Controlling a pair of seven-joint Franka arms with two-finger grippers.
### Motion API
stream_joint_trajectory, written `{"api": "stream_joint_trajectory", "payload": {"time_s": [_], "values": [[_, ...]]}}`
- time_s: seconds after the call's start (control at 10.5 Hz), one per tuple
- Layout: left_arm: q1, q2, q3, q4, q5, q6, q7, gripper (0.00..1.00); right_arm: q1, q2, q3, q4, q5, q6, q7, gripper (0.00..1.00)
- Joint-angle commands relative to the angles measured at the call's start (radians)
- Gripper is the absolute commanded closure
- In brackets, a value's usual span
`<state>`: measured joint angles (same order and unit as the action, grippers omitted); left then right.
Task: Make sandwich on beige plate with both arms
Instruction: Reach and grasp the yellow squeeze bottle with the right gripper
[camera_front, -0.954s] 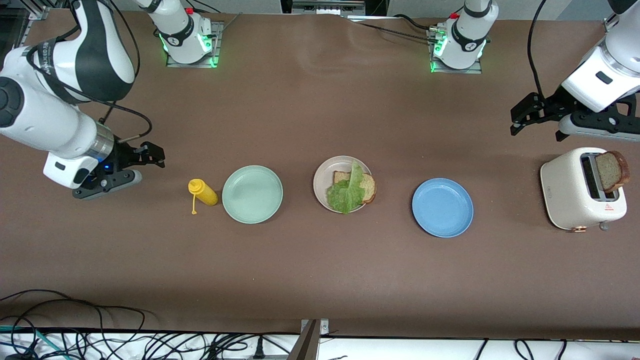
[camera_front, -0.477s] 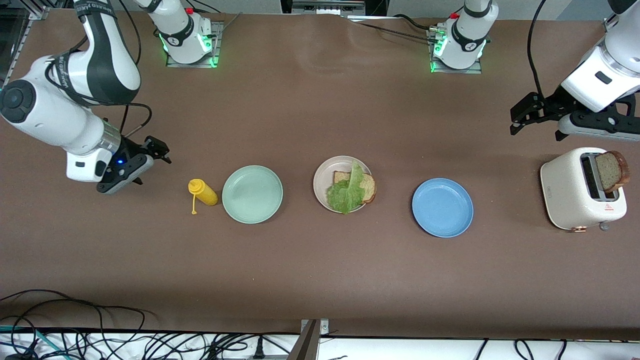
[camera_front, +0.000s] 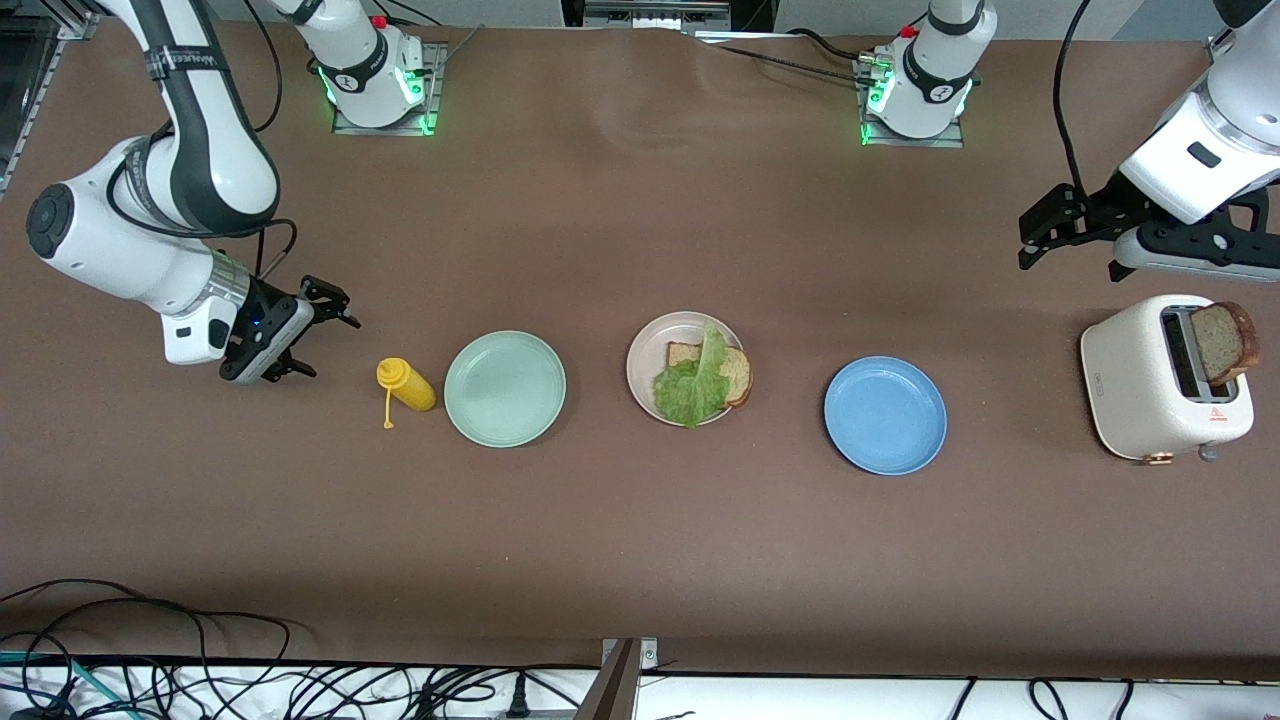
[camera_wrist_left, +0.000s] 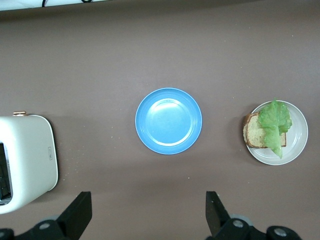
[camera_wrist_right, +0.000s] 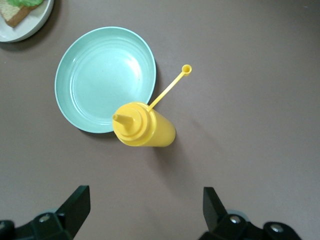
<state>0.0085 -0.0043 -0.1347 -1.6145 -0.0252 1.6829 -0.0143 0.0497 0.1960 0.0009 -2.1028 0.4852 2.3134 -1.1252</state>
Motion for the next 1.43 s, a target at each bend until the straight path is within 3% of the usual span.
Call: {"api": "stream_joint_trajectory", "payload": {"time_s": [0.0,0.38,0.57,1.34], "values": [[0.004,-0.005,-0.002,0.008,-0.024,-0.017,0.002,0.0,-0.018,0.066,0.001,-0.008,0.172,0.058,-0.244,0.0],[0.004,-0.005,-0.002,0.008,-0.024,-0.017,0.007,0.0,-0.019,0.193,-0.033,0.003,0.464,0.058,-0.571,0.0],[-0.001,-0.005,-0.005,0.008,-0.024,-0.017,-0.001,0.0,-0.019,0.242,-0.036,0.016,0.562,0.058,-0.68,0.0],[-0.009,0.0,-0.006,0.011,-0.024,-0.017,-0.01,0.0,-0.005,0.298,-0.018,0.058,0.627,0.055,-0.723,0.0]]}}
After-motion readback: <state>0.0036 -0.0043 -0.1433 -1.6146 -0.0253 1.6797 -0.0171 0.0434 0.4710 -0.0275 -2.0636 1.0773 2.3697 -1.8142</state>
